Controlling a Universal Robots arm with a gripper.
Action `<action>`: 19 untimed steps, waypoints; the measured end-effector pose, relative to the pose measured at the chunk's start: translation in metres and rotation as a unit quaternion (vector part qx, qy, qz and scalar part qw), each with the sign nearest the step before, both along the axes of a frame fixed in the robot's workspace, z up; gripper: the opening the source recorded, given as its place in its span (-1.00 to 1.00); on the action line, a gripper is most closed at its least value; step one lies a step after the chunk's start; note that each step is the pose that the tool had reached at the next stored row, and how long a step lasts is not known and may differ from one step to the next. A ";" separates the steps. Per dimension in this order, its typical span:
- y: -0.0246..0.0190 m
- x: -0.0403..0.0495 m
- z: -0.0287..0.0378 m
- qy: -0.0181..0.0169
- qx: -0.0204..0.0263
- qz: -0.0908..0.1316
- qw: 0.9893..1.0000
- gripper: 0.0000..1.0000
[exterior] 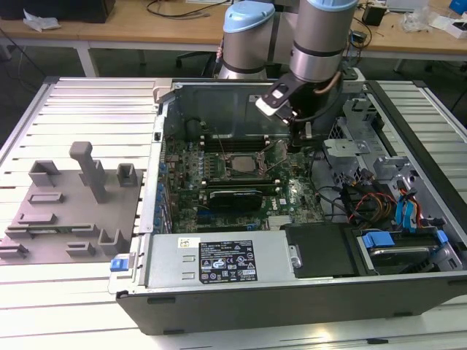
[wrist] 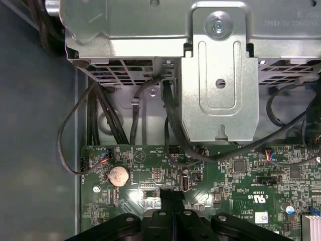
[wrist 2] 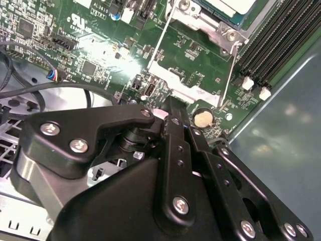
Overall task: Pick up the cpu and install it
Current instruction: 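Close the cpu cover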
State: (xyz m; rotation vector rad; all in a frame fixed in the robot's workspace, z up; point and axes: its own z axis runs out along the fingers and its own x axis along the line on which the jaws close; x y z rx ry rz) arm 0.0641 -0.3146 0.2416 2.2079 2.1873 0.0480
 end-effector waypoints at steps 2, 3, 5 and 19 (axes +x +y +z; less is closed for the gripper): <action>0.0000 -0.0005 0.0000 0.000 0.000 0.000 1.000 -0.79; 0.0000 -0.0006 0.0000 0.000 0.000 0.000 1.000 -0.79; 0.0000 -0.0008 0.0000 0.000 0.000 0.000 1.000 -0.79; 0.0000 -0.0078 0.0000 0.000 0.000 0.000 1.000 -0.79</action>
